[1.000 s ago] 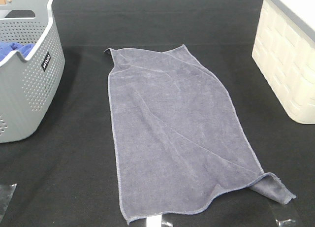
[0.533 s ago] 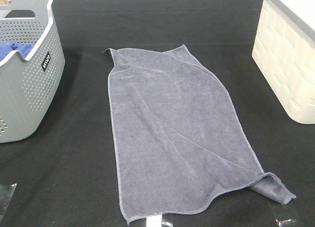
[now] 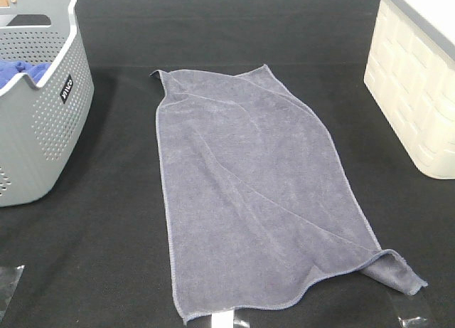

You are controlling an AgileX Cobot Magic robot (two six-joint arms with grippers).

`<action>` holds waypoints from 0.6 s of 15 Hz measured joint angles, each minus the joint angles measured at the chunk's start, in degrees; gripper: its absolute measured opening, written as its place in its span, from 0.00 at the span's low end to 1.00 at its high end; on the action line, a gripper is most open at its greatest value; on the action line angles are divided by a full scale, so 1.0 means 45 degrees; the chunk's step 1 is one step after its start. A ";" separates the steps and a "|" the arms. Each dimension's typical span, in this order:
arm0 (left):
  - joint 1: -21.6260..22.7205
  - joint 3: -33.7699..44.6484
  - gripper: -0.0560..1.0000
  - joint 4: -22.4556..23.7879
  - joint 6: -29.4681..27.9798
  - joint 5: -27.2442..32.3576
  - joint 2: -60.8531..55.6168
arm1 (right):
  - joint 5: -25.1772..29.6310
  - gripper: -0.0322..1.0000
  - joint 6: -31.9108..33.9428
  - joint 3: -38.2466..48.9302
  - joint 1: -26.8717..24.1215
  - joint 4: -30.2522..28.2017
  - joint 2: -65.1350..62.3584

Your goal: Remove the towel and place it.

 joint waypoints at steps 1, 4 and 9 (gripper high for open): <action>0.0000 0.0000 0.92 0.0000 0.0000 0.0000 0.0000 | -0.0013 0.71 0.0000 0.0000 0.0064 0.0000 -0.0089; 0.0000 0.0000 0.92 0.0000 0.0000 0.0000 0.0000 | 0.0000 0.71 0.0000 0.0000 0.0522 0.0013 -0.0115; 0.0000 0.0000 0.92 0.0000 0.0000 0.0000 0.0000 | -0.0013 0.71 0.0000 0.0000 0.1146 0.0115 -0.0153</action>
